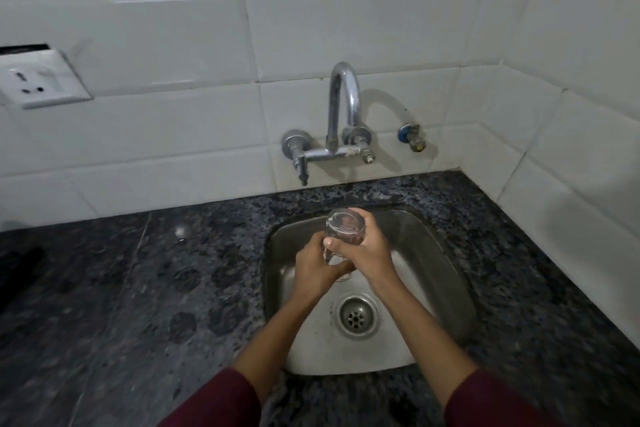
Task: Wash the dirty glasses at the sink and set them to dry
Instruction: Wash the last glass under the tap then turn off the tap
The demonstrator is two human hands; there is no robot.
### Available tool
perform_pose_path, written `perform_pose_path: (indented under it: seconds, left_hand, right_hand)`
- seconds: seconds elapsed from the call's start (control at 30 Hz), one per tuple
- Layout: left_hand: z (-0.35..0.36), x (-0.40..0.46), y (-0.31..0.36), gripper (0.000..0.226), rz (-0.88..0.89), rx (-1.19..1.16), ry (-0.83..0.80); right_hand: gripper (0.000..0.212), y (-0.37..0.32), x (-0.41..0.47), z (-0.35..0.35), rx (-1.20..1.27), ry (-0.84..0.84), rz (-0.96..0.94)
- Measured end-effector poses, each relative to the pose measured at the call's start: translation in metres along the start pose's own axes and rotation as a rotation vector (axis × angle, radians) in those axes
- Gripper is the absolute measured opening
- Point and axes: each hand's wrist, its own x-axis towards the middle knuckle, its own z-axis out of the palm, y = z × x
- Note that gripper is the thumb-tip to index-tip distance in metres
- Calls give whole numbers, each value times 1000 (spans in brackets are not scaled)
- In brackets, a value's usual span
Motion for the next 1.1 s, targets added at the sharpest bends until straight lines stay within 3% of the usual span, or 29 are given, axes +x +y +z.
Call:
perform_pose_path:
  seconds: [0.27,0.47,0.67,0.87,1.1]
  left_hand:
    - [-104,1,-37,69,-75,32,-17]
    - [-278,-34,-124,59,-269,342,117]
    - [-411,-86,-236,57,-582,587,215]
    - [-451,-109,-279,75,-752,695,4]
    - [-450,-119,-297,82,-771,705,-127]
  right_hand:
    - [67,-36,23,85,-254,-59,-63]
    - [66,-84,33,255,-293,-299,-155]
    - [70,-108,38,456,-289,-606,-186]
    - [78,-106,42,588,-378,-745,-217]
    - [74,-88,46,642,-479,-794,-168]
